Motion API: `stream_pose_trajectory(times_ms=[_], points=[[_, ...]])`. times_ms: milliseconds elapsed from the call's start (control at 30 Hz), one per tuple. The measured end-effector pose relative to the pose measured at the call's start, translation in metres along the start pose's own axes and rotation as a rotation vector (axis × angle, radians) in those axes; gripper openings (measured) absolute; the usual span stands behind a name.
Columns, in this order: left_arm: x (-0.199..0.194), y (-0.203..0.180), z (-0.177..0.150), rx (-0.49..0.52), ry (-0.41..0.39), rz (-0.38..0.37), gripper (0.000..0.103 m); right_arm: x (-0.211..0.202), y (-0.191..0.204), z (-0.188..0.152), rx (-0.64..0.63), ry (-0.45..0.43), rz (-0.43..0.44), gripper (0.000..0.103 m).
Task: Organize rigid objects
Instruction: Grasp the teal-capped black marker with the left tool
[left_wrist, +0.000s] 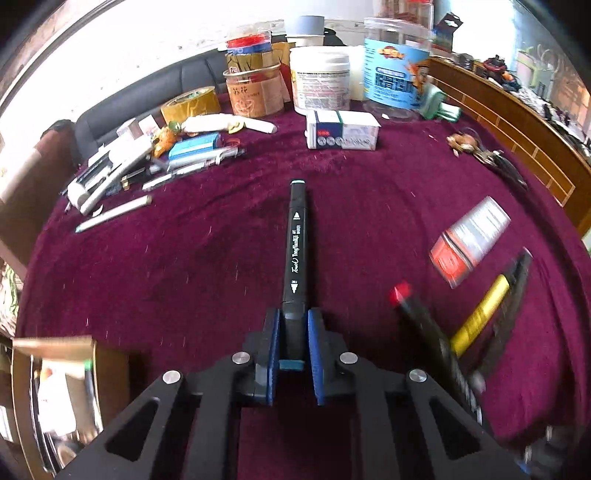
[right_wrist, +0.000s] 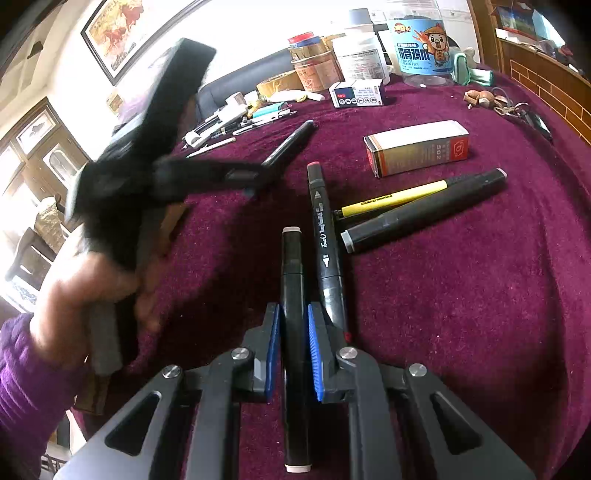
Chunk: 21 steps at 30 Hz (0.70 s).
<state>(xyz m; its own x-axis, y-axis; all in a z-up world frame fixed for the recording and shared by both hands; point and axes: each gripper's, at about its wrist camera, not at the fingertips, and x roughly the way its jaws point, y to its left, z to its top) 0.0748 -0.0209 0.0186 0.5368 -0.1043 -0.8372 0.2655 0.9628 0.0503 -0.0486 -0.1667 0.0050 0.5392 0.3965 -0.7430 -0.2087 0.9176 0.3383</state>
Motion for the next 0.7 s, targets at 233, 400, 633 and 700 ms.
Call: stream_pose_trajectory(times_ms=[233, 400, 633, 700], points=[[-0.043, 0.018, -0.075, -0.064, 0.075, -0.088, 0.014, 0.000, 0.001, 0.000, -0.004, 0.000, -0.005, 0.014], [-0.054, 0.014, -0.091, -0.082, 0.074, -0.114, 0.015, 0.000, 0.002, 0.000, -0.009, -0.002, -0.011, 0.014], [-0.040, -0.006, -0.075, -0.037, -0.014, -0.068, 0.036, -0.001, 0.005, -0.002, -0.019, -0.010, -0.028, 0.014], [-0.040, -0.005, -0.077, -0.051, -0.043, -0.075, 0.035, -0.001, 0.005, -0.002, -0.022, -0.011, -0.031, 0.014]])
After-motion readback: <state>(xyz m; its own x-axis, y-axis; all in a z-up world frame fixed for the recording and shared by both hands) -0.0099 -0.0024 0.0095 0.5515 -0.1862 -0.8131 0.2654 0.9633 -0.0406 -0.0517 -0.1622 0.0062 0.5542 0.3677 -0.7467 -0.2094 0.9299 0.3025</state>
